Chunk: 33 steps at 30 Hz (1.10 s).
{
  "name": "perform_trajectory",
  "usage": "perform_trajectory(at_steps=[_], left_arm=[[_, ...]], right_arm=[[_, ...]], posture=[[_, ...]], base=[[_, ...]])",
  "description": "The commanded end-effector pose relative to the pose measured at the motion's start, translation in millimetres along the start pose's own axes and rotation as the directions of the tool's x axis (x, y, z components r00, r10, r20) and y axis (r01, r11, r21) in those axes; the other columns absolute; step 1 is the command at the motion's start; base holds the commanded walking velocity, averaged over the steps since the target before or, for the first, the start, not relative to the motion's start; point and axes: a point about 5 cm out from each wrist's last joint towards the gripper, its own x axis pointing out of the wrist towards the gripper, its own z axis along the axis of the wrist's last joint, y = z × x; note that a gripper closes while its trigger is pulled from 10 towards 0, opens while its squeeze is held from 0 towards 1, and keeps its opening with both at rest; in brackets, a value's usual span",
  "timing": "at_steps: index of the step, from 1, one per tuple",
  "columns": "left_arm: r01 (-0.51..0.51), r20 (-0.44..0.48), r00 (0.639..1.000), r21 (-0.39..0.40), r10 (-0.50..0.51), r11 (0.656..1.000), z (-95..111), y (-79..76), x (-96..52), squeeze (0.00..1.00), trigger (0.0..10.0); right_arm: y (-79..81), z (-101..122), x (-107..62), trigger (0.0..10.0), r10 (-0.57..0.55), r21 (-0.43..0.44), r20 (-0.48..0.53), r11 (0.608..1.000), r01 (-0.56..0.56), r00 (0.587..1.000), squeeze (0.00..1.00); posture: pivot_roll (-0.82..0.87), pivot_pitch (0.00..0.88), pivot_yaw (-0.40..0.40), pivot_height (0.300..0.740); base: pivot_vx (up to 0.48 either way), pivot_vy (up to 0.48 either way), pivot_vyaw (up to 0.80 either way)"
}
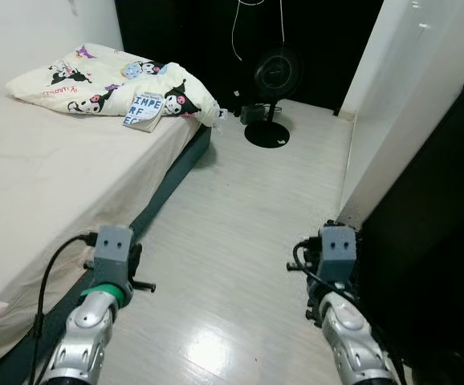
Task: Clean up the room
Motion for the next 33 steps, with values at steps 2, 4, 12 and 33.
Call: perform_trajectory(at_steps=[2,4,12,33], left_arm=[[0.013,-0.106,0.994,0.024,-0.010,1.000,-27.7,1.0,-8.6,0.00,10.0],[0.032,-0.116,0.993,0.062,-0.025,0.998,-32.5,0.6,-11.7,0.00,10.0],[0.042,-0.098,0.995,0.082,-0.034,0.996,-29.7,3.7,-11.8,0.00,10.0],[-0.011,0.033,0.999,0.099,0.008,0.995,-4.5,-3.1,-1.3,0.00,10.0]], right_arm=[[-10.6,-16.2,-6.2,10.0,-0.039,-0.046,-0.042,0.998,0.037,0.998,0.00],[-14.4,-20.6,-9.1,10.0,-0.041,-0.085,-0.047,0.996,0.037,0.998,0.00],[-21.3,-23.4,-13.0,10.0,-0.040,-0.128,-0.031,0.991,0.035,0.999,0.00],[-7.5,5.1,3.5,10.0,-0.016,-0.018,0.083,1.000,0.017,0.996,0.00]], posture=[[-0.04,0.000,0.037,0.740],[-0.04,0.000,0.034,0.740],[-0.04,0.000,0.033,0.740],[-0.03,0.000,0.029,0.740]], base=[[0.000,0.000,0.00],[0.000,0.000,0.00],[0.000,0.000,0.00],[0.000,0.000,0.00]])
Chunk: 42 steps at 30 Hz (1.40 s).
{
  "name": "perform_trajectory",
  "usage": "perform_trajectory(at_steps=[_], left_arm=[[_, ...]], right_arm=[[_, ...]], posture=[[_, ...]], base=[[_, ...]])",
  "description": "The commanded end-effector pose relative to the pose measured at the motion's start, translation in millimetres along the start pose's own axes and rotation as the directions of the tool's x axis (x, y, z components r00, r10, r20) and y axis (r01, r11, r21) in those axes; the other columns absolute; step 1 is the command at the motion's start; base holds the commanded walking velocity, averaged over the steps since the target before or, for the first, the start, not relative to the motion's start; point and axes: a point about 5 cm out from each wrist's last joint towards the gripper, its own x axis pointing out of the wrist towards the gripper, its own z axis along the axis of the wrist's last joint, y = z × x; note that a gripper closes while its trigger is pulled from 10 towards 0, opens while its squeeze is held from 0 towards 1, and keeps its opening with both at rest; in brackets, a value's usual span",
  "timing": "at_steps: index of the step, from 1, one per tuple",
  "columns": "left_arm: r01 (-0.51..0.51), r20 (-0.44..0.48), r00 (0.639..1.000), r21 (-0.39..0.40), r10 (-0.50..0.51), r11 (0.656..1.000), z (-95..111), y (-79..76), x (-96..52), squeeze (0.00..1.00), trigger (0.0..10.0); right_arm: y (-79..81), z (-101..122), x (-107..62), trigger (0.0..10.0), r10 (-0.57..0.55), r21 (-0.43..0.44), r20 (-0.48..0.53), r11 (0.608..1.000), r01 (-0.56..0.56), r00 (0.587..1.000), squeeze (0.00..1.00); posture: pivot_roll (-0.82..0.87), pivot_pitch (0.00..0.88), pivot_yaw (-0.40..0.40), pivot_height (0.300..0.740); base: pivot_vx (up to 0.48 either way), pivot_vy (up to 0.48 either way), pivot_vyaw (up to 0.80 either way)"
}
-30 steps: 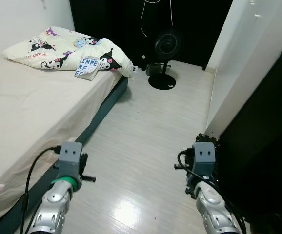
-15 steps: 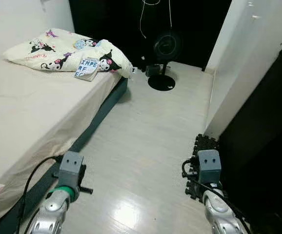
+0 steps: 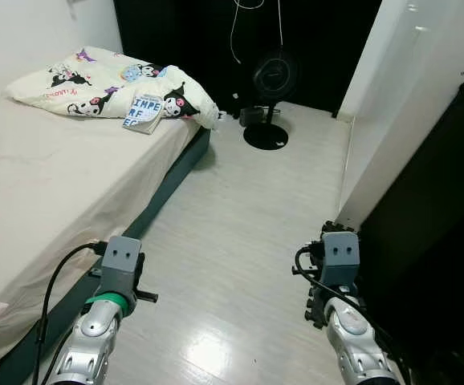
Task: Clean up the room
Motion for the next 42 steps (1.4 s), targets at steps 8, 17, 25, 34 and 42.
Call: perform_trajectory(at_steps=[8,17,25,34,42], left_arm=[[0.036,-0.007,0.999,-0.053,-0.036,0.998,-0.8,0.6,-4.7,0.00,10.0],[0.068,0.026,0.998,-0.115,-0.065,0.991,5.9,-5.4,-4.0,0.00,10.0],[0.074,0.046,0.996,-0.077,-0.070,0.994,8.9,-3.7,-5.6,0.00,10.0],[0.070,0.075,0.995,-0.064,-0.065,0.995,16.0,-1.8,-6.3,0.00,10.0],[0.082,0.078,0.994,-0.054,-0.077,0.995,16.9,-3.0,-6.4,0.00,10.0]], right_arm=[[3.0,4.2,0.1,10.0,0.008,0.019,0.012,1.000,-0.008,1.000,0.00],[6.8,7.2,-0.6,10.0,0.028,0.036,0.038,0.999,-0.030,0.999,0.00],[6.9,9.5,-1.9,10.0,0.031,0.042,0.051,0.999,-0.033,0.998,0.00],[2.4,17.7,-1.0,10.0,0.014,0.069,0.086,0.997,-0.019,0.996,0.00],[0.5,16.9,-1.2,10.0,0.006,0.063,0.082,0.998,-0.011,0.997,0.00]], posture=[[-0.03,0.006,0.032,0.740],[-0.04,0.007,0.034,0.740],[-0.04,0.013,0.034,0.740],[-0.04,0.019,0.034,0.740],[-0.04,0.021,0.037,0.740]], base=[[0.000,0.000,0.00],[0.000,0.000,0.00],[0.000,0.000,0.00],[0.000,0.000,0.00],[0.000,0.000,0.00]])
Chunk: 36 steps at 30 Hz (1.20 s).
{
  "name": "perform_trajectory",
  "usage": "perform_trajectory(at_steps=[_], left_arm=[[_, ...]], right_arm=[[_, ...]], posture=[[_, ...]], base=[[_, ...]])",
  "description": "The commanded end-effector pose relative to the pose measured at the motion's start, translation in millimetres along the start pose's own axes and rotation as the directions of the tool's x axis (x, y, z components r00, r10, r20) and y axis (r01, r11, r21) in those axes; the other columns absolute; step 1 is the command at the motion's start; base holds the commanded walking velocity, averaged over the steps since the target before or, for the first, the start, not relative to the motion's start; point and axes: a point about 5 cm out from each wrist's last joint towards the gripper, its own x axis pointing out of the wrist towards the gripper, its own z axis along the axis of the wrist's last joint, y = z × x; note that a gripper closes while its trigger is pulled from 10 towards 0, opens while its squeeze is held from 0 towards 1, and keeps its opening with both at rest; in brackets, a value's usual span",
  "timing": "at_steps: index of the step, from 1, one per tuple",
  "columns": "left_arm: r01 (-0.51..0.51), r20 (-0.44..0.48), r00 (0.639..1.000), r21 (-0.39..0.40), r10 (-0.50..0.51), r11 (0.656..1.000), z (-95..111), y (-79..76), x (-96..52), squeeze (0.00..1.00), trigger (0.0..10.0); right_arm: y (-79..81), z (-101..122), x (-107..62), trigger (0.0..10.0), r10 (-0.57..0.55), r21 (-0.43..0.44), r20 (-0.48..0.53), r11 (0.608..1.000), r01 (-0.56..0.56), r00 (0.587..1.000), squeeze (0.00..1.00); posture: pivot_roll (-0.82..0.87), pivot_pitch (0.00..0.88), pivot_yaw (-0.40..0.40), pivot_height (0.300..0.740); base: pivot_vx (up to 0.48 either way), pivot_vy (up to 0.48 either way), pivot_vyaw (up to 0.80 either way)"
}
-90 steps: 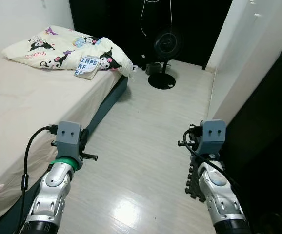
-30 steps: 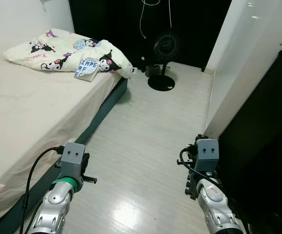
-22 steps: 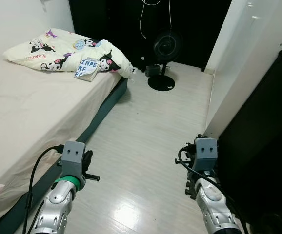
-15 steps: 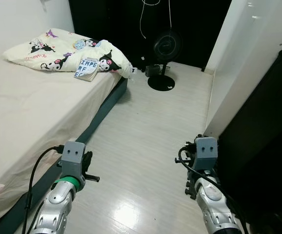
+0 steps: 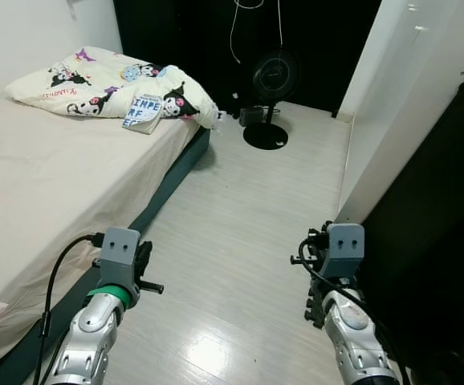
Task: Clean up the room
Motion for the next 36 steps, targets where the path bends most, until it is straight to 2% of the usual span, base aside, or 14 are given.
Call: perform_trajectory(at_steps=[1,28,30,31,33,34,36], left_arm=[[0.014,-0.021,1.000,0.020,-0.013,1.000,-5.3,-1.1,-4.0,0.00,10.0],[0.043,-0.036,0.998,0.027,-0.042,0.999,-8.1,-4.0,-6.2,0.00,10.0],[0.038,-0.095,0.995,0.082,-0.030,0.996,-23.4,0.9,-10.2,0.00,10.0],[0.038,-0.095,0.995,0.082,-0.030,0.996,-23.4,0.9,-10.2,0.00,10.0],[0.034,-0.217,0.976,0.105,-0.011,0.994,-51.0,6.0,-18.2,0.00,10.0],[0.034,-0.217,0.976,0.105,-0.011,0.994,-51.0,6.0,-18.2,0.00,10.0],[0.027,-0.270,0.963,0.097,0.001,0.995,-63.9,7.7,-23.9,0.00,10.0]], right_arm=[[-4.0,-2.8,-3.1,10.0,-0.017,0.005,-0.008,1.000,0.017,1.000,0.00],[-3.3,-7.5,-4.1,10.0,-0.015,0.015,-0.032,1.000,0.015,0.999,0.00],[-2.2,-18.9,-9.1,10.0,0.009,-0.001,-0.070,1.000,-0.009,0.997,0.00],[-2.2,-18.9,-9.1,10.0,0.009,-0.001,-0.070,1.000,-0.009,0.997,0.00],[-5.1,-46.8,-21.3,10.0,0.019,-0.016,-0.192,1.000,-0.023,0.981,0.00],[-5.1,-46.8,-21.3,10.0,0.019,-0.016,-0.192,1.000,-0.023,0.981,0.00],[-7.1,-60.1,-29.4,10.0,0.021,-0.027,-0.248,0.999,-0.028,0.968,0.00]], posture=[[-0.04,0.019,0.041,0.740],[-0.04,0.005,0.047,0.740],[-0.04,0.003,0.047,0.740],[-0.04,0.003,0.047,0.740],[-0.03,0.001,0.041,0.740],[-0.03,0.001,0.041,0.740],[-0.03,0.003,0.037,0.740]], base=[[0.000,0.000,0.00],[0.000,0.000,0.00],[0.000,0.000,0.00],[0.000,0.000,0.00],[0.000,0.000,0.00],[0.000,0.000,0.00],[0.000,0.000,0.00]])
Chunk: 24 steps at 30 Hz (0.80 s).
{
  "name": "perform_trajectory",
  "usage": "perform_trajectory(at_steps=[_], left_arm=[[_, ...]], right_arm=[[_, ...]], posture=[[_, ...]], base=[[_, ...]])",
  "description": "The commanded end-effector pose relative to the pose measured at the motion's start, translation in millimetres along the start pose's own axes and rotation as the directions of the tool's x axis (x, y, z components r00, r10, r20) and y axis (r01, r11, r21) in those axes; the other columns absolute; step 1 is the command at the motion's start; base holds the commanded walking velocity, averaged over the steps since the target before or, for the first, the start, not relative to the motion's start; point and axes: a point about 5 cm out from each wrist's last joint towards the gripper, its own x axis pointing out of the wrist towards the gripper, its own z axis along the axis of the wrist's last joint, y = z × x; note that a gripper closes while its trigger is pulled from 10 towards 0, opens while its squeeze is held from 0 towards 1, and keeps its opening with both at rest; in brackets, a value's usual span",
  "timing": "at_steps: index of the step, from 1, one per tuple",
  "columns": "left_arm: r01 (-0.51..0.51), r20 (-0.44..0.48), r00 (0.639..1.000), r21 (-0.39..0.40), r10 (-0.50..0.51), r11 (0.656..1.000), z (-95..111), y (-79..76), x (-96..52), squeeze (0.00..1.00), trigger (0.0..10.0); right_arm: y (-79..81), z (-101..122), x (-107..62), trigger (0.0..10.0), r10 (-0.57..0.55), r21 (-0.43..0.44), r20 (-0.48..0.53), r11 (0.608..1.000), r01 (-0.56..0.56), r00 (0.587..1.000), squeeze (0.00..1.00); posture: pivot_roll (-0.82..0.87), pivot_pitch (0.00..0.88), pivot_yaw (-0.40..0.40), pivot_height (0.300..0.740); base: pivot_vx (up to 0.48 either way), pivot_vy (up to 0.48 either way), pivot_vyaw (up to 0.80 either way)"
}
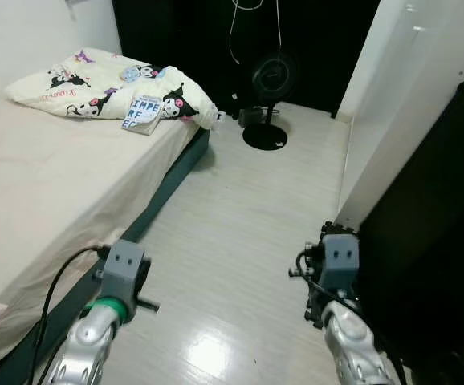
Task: Clean up the room
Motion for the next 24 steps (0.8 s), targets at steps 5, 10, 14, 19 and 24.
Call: perform_trajectory(at_steps=[5,10,14,19,24], left_arm=[[-0.010,-0.117,0.993,-0.029,0.006,1.000,-29.8,-3.0,-8.4,0.00,10.0],[-0.002,-0.106,0.994,-0.042,-0.002,0.999,-28.7,-9.9,-8.8,0.00,10.0],[-0.008,-0.083,0.997,-0.049,0.004,0.999,-23.9,-12.3,-5.3,0.00,10.0],[-0.013,-0.055,0.998,-0.053,0.010,0.998,-17.4,-11.8,-1.6,0.00,10.0],[-0.015,-0.047,0.999,-0.048,0.013,0.999,-15.8,-11.6,-1.1,0.00,10.0]], right_arm=[[-1.3,-32.4,-14.6,10.0,0.019,-0.029,-0.125,0.999,-0.022,0.992,0.00],[-0.2,-32.4,-15.2,10.0,0.024,-0.030,-0.120,0.999,-0.028,0.993,0.00],[4.0,-22.1,-9.8,10.0,0.035,-0.018,-0.069,0.999,-0.036,0.997,0.00],[8.7,-11.5,-4.9,10.0,0.052,0.013,-0.014,0.999,-0.051,0.999,0.00],[8.8,-11.5,-4.7,10.0,0.052,0.011,-0.011,0.999,-0.052,0.999,0.00]], posture=[[-0.04,0.013,0.034,0.740],[-0.04,0.020,0.033,0.740],[-0.04,0.025,0.032,0.740],[-0.04,0.026,0.032,0.740],[-0.04,0.026,0.032,0.740]], base=[[0.000,0.000,0.00],[0.000,0.000,0.00],[0.000,0.000,0.00],[0.000,0.000,0.00],[0.000,0.000,0.00]])
